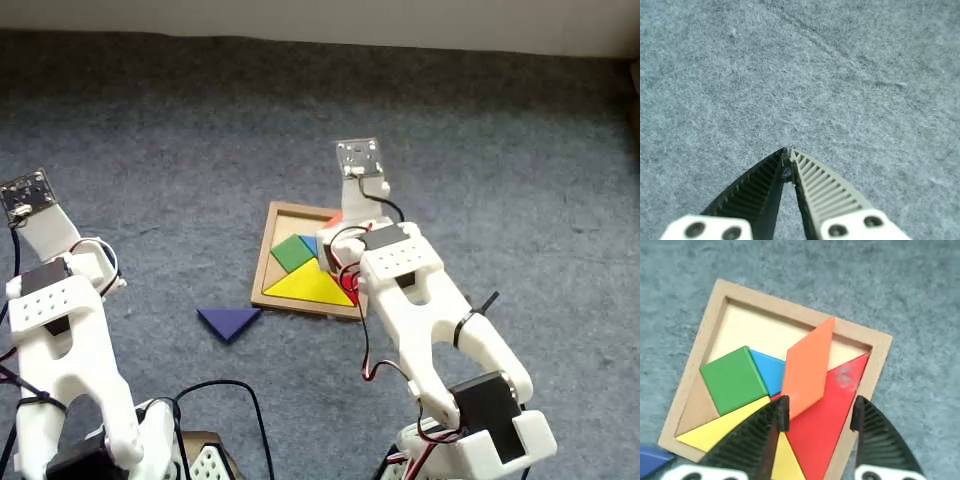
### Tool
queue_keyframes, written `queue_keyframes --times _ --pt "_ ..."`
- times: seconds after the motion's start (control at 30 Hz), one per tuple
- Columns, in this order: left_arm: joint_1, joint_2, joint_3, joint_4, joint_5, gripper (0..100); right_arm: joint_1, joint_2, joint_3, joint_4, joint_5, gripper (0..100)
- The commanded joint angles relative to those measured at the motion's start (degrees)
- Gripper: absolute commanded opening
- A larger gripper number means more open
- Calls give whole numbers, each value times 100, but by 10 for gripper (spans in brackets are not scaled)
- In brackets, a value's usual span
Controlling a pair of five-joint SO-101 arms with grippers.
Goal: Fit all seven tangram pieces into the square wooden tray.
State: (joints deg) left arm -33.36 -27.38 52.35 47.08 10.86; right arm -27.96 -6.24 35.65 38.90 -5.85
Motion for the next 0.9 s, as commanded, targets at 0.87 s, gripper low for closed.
queue_keyframes --times 0.87 --pt "101 -136 -48 -97 9 8 -488 1323 -2448 1095 826 194"
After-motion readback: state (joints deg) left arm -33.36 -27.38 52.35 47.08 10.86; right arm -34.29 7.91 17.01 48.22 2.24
